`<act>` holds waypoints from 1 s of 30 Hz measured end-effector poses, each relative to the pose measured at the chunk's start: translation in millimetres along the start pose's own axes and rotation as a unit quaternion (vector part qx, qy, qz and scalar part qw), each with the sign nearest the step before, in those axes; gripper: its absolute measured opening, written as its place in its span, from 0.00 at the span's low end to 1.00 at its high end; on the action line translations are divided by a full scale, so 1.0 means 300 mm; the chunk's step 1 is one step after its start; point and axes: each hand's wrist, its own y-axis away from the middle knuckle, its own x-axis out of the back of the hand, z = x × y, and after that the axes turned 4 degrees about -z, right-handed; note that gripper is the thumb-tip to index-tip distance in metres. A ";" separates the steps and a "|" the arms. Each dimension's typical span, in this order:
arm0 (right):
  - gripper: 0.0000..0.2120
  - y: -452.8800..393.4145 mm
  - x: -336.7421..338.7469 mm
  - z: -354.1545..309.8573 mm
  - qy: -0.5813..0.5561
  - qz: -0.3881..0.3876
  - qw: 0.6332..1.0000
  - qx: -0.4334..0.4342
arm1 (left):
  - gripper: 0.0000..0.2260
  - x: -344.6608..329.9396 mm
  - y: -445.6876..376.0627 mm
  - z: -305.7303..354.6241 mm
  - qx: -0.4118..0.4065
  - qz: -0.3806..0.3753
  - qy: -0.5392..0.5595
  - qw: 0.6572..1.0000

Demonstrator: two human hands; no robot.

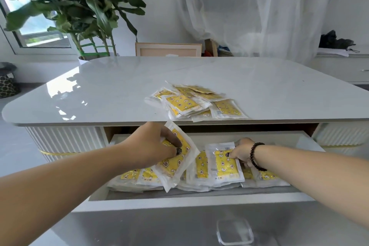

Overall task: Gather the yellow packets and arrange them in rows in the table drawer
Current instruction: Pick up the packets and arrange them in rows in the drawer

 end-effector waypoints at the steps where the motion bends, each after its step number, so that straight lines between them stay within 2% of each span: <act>1: 0.29 -0.001 -0.005 -0.004 0.023 0.008 1.000 0.004 | 0.04 -0.001 -0.004 -0.001 0.001 0.000 -0.003 1.000; 5: 0.22 0.003 -0.014 -0.004 0.126 0.055 0.989 0.049 | 0.05 -0.002 -0.007 -0.010 0.007 0.003 0.002 1.000; 8: 0.21 0.016 -0.012 0.002 0.180 0.086 0.977 0.072 | 0.06 -0.002 -0.010 -0.012 0.023 0.006 0.026 0.999; 11: 0.22 0.044 0.004 -0.006 0.218 0.089 0.967 0.094 | 0.10 0.004 -0.003 -0.008 0.041 -0.012 0.079 0.996; 13: 0.20 0.066 0.014 -0.025 0.211 0.086 0.968 0.101 | 0.12 0.012 0.006 -0.004 0.044 -0.028 0.112 0.992; 15: 0.14 0.112 0.023 -0.063 0.150 0.062 0.980 0.113 | 0.13 0.023 0.021 0.005 0.044 -0.028 0.125 0.991; 17: 0.08 0.185 0.027 -0.112 0.005 -0.028 0.994 0.107 | 0.13 0.035 0.032 0.016 0.043 -0.016 0.136 0.990; 19: 0.12 0.281 0.041 -0.163 -0.112 -0.130 0.977 0.129 | 0.13 0.046 0.048 0.029 0.040 -0.006 0.157 0.987; 20: 0.15 0.324 0.053 -0.184 -0.140 -0.155 0.965 0.157 | 0.13 0.051 0.058 0.035 0.037 -0.002 0.168 0.985; 23: 0.17 0.422 0.087 -0.227 -0.214 -0.182 0.934 0.223 | 0.12 0.060 0.084 0.048 0.025 0.010 0.184 0.983; 27: 0.08 0.487 0.064 -0.245 -0.242 -0.176 0.926 0.229 | 0.10 0.055 0.113 0.071 0.013 0.040 0.194 0.980; 30: 0.18 0.503 0.019 -0.255 -0.254 -0.140 0.931 0.223 | 0.11 0.033 0.125 0.086 0.014 0.055 0.185 0.981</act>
